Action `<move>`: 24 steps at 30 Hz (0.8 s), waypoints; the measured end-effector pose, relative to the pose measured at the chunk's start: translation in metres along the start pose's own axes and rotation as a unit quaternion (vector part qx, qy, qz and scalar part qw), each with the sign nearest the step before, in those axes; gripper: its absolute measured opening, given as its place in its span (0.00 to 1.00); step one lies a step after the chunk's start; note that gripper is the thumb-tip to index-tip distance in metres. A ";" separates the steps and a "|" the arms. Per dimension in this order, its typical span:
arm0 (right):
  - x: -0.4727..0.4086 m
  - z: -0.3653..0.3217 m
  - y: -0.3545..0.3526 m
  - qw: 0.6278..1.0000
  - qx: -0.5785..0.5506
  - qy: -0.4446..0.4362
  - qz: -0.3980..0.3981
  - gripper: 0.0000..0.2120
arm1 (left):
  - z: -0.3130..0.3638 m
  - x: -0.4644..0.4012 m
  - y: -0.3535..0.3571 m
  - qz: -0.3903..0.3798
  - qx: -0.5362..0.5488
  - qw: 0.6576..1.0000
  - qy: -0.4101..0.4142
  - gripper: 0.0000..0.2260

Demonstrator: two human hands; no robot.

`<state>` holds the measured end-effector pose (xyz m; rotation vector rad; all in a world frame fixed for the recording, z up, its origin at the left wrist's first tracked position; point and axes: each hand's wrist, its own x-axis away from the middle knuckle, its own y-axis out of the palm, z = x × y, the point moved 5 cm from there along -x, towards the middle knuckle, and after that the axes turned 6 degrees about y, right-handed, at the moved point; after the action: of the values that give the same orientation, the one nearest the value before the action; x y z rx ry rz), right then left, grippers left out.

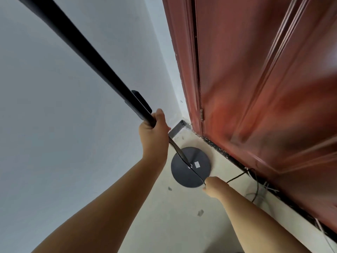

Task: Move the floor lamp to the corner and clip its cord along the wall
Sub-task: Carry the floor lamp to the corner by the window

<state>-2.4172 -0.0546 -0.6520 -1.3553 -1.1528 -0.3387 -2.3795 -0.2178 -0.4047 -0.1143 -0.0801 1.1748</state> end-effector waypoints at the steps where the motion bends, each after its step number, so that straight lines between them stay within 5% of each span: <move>1: 0.005 0.002 -0.005 0.999 -0.025 0.015 0.023 0.16 | 0.002 -0.001 0.000 -0.010 0.001 1.000 -0.004 0.17; 5: 0.026 -0.007 -0.060 0.933 -0.306 -0.020 0.187 0.17 | 0.008 0.000 -0.003 -0.045 -0.006 0.998 -0.035 0.15; 8: 0.050 -0.045 -0.102 0.866 -0.421 -0.172 0.208 0.15 | 0.010 0.000 -0.006 -0.054 -0.012 0.997 -0.061 0.17; 12: 0.067 -0.102 -0.103 0.892 -0.294 -0.306 0.158 0.21 | 0.009 -0.002 -0.011 -0.068 -0.036 0.994 -0.073 0.18; 17: 0.077 -0.130 -0.109 0.933 -0.188 -0.269 0.149 0.05 | 0.017 0.010 -0.027 -0.052 -0.033 0.993 -0.104 0.15; 24: 0.154 -0.154 -0.106 0.946 -0.115 -0.273 0.129 0.10 | 0.071 0.045 -0.082 -0.010 -0.045 0.990 -0.133 0.13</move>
<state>-2.3601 -0.1545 -0.4391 -1.8557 -1.3909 0.1086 -2.2961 -0.2037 -0.3238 -0.0349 -0.3680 1.1617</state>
